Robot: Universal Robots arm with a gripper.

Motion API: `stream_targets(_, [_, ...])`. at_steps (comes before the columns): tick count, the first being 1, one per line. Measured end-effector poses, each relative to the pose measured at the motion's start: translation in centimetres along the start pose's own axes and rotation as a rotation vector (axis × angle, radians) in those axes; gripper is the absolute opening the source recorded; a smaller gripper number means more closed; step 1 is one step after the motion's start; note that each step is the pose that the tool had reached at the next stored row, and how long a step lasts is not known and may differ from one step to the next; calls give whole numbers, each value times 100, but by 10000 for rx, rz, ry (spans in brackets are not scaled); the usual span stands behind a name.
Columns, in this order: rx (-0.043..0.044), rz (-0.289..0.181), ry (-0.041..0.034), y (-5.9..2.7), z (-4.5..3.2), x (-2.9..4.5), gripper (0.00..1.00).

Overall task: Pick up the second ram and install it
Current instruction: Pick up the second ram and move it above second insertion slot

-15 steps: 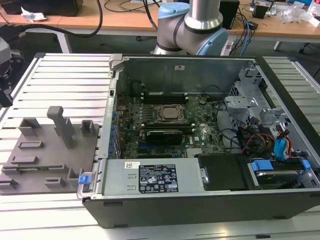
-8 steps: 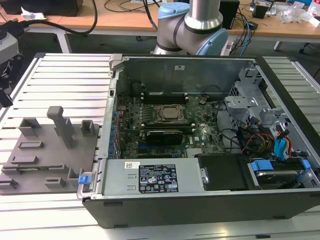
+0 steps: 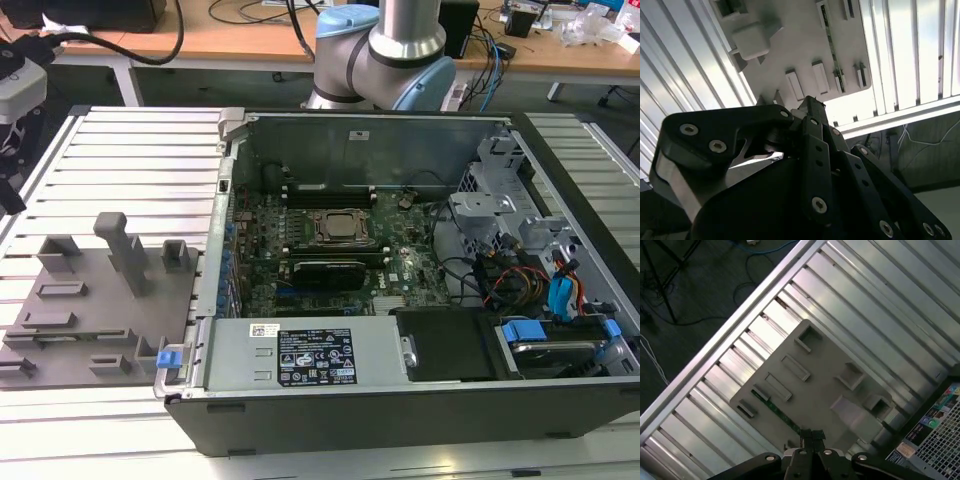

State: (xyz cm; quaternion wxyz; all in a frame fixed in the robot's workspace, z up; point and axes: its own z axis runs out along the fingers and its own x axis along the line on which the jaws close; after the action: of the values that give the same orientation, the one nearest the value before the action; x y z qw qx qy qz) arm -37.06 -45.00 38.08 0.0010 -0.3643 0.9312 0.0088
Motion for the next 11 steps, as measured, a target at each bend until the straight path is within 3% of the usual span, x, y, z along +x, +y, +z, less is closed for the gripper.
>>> stream_targets(6, [-6,-627,10,0,0,0,11])
stream_targets(11, [-13,-1472,23,0,0,0,11])
